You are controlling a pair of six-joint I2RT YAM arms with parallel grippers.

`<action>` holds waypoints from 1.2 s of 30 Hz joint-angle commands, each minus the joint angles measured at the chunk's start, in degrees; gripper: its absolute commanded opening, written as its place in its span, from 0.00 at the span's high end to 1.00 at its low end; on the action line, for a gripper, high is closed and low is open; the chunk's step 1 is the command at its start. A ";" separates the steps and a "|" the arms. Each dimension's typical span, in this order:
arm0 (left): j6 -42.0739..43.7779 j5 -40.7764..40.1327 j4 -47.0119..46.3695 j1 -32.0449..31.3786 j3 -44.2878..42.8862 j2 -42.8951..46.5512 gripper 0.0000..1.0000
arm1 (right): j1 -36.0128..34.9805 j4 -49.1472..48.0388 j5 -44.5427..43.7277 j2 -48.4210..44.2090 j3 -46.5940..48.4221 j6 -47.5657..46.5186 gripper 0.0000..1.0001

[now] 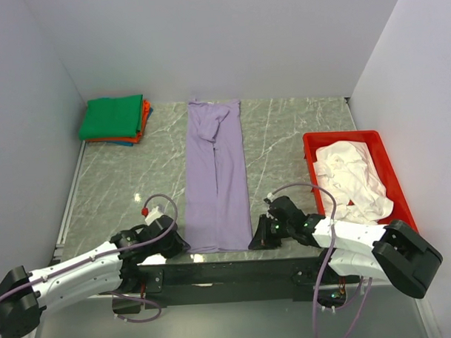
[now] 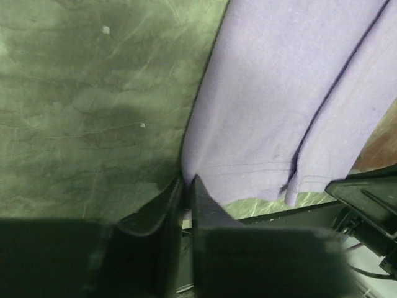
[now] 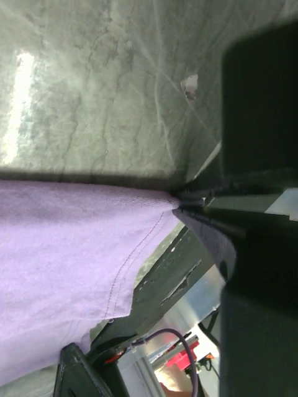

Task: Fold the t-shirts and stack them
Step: Fold the tshirt

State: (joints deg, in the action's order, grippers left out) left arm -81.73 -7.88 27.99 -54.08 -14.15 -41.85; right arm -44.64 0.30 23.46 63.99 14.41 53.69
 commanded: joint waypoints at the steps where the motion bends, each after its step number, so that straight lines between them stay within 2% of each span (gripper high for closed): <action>1: 1.14 1.99 1.80 -0.14 1.23 0.53 0.92 | 0.26 -0.12 0.00 -0.08 -1.41 -0.08 0.88; 2: 1.23 2.08 1.98 -0.14 1.15 0.71 0.96 | 0.26 0.05 0.00 -0.61 -1.41 -0.25 0.97; 3: 1.49 2.08 2.07 -0.40 1.06 0.97 0.99 | 0.26 0.58 -0.17 -1.14 -1.32 -0.43 1.00; 7: 1.58 2.34 2.77 -1.89 1.06 3.43 0.99 | 0.08 3.22 -0.52 -5.00 -1.76 -0.61 1.00; 12: 2.97 0.94 3.91 -5.24 -1.13 5.63 0.99 | -0.88 11.29 -3.06 -13.00 -0.27 -1.57 1.00; 17: 9.30 -7.75 8.48 -5.07 -11.83 3.71 1.00 | -0.71 22.18 -10.01 -16.00 9.37 -6.49 1.00; 21: 14.92 -11.28 5.33 -3.05 -17.48 0.02 1.00 | 0.17 24.22 -12.83 -12.49 16.07 -10.44 1.00; 26: 19.59 -11.63 0.32 3.54 -21.70 -5.35 0.99 | 2.10 23.79 -14.76 -5.11 25.11 -13.43 1.00; 30: 18.99 -12.42 -4.77 8.02 -21.62 -7.72 1.00 | 4.30 21.42 -14.94 1.74 30.14 -14.58 1.00; 32: 18.46 -11.98 -10.13 9.60 -20.13 -8.51 1.00 | 5.35 19.67 -14.85 6.05 32.68 -14.23 1.00; 36: 19.15 -11.81 -17.25 14.87 -19.95 -14.29 1.00 | 7.28 17.29 -15.55 12.99 37.26 -13.26 1.00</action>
State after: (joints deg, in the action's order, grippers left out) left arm -64.07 -18.35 19.70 -42.39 -33.98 -52.84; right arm -38.68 21.26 9.58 73.89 47.31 40.84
